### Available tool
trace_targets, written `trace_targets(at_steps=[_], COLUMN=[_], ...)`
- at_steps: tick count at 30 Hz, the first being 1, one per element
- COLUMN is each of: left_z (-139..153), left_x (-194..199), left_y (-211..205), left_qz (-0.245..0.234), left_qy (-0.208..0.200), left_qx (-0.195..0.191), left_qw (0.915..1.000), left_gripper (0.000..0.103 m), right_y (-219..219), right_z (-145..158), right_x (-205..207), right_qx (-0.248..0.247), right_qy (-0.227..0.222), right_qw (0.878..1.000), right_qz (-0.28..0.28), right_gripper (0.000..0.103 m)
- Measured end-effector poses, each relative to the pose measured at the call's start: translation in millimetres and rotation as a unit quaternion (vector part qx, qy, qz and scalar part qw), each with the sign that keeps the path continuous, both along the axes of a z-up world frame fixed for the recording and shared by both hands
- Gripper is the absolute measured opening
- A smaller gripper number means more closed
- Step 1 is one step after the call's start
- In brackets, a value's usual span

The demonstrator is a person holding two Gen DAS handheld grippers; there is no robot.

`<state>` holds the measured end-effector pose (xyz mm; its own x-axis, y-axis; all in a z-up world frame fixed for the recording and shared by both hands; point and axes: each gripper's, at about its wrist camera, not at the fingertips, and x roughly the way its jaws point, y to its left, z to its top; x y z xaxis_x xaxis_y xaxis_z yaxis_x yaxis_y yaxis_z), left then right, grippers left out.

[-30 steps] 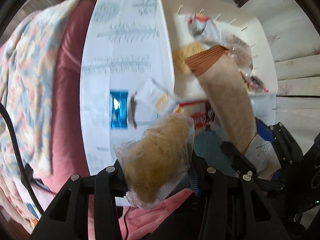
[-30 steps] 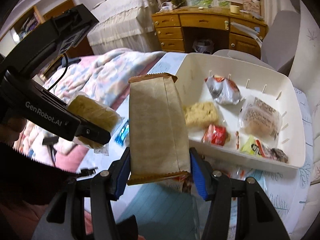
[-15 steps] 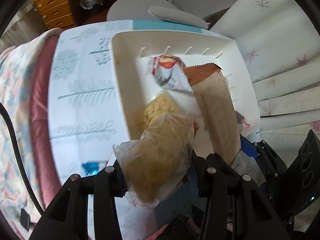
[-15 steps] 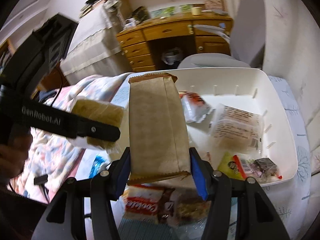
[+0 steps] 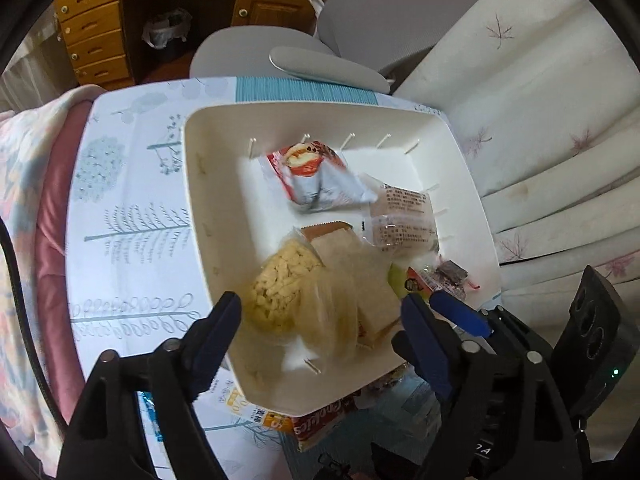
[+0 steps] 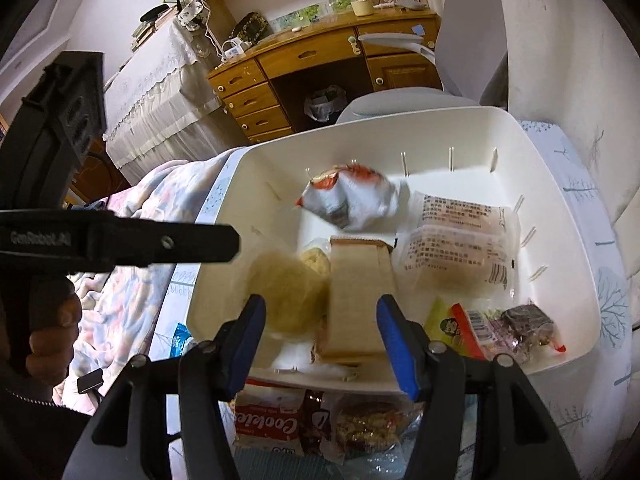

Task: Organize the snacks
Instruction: 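Lower the yellow puff pack into the tray with the left gripper while the right releases the wafer pack, then grasp the blue-wrapped bar with the left gripper while the right grasps the clear printed bag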

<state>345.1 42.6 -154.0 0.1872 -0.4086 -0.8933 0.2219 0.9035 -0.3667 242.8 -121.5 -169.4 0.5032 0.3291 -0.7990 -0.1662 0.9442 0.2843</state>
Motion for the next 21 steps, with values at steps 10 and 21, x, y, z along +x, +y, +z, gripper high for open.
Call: trace_targets(at_steps=[10, 21], left_z=[28, 38], left_x=[-25, -65], left_y=[26, 71], left_qz=[0.013, 0.017], left_qy=[-0.025, -0.02], left_qx=[0.014, 0.042], left_qw=[0.9995, 0.9987], left_gripper=[0.084, 0.085], right_y=[-5, -18], right_z=[18, 31], right_x=[-22, -61], right_qx=[0.041, 0.04], right_qy=[0.006, 0.02], right_qw=[0.999, 0.993], right_qz=[-0.031, -0.107], right_gripper=[0.066, 0.07])
